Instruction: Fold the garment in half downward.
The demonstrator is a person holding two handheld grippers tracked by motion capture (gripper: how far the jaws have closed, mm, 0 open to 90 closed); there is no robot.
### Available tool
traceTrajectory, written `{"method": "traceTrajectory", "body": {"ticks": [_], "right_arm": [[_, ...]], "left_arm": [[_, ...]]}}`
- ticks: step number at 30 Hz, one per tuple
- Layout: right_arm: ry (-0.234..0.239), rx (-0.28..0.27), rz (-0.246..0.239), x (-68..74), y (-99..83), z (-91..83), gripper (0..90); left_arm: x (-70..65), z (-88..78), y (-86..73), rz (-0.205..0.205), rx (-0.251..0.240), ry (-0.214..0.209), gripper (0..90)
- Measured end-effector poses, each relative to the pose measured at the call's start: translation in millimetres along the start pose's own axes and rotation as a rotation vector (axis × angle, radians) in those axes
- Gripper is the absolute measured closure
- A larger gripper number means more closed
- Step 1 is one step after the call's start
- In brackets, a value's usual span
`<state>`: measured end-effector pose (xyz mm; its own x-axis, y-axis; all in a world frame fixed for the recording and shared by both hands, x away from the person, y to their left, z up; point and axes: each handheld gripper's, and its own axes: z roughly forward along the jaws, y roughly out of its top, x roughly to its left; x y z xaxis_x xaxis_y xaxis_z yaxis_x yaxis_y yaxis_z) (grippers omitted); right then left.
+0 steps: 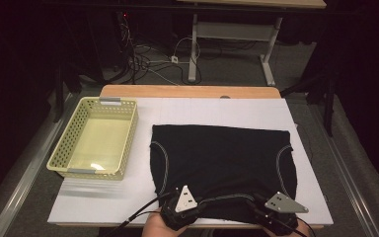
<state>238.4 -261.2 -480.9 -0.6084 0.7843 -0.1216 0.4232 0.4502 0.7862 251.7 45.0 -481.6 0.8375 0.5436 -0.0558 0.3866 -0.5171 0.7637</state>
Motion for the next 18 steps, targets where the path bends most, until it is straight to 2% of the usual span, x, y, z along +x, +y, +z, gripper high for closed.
{"method": "traceTrajectory", "body": {"ticks": [2, 5, 6, 8, 10, 11, 13, 15, 18], "right_arm": [[0.006, -0.019, 0.007, -3.9, -1.0, -4.6, 88.9], [-0.001, -0.045, -0.005, -2.1, 0.0, -11.1, 90.0], [-0.006, -0.049, -0.016, -0.9, 0.5, -13.0, 87.4], [0.001, -0.067, -0.026, 1.3, 2.0, -13.1, 64.5], [0.017, -0.067, -0.011, 3.4, 4.3, -8.0, 48.7], [0.015, -0.048, -0.016, 4.7, 5.0, -3.5, 42.8], [-0.005, 0.009, -0.022, 5.5, 2.9, 6.9, 41.7], [0.004, -0.014, 0.002, 2.8, 1.0, 9.3, 49.4], [0.002, -0.021, 0.015, -0.7, 1.6, 7.2, 71.1]], "left_arm": [[0.2, -1.8, 0.4, -0.005, -0.009, -0.001, 73.1], [0.1, -8.9, 2.2, -0.007, -0.040, -0.006, 73.7], [0.2, -10.3, 2.5, -0.006, -0.044, -0.006, 73.7], [0.4, -10.8, 2.7, -0.006, -0.045, -0.007, 73.7], [0.9, -10.2, 2.0, -0.007, -0.041, -0.010, 73.8], [1.1, -9.9, 1.5, -0.008, -0.040, -0.014, 73.7], [2.3, -9.2, 0.7, -0.018, -0.039, -0.023, 73.7], [4.1, -8.8, -0.1, -0.029, -0.043, -0.033, 73.6], [4.9, -9.2, -0.5, -0.029, -0.047, -0.032, 73.6]]}}
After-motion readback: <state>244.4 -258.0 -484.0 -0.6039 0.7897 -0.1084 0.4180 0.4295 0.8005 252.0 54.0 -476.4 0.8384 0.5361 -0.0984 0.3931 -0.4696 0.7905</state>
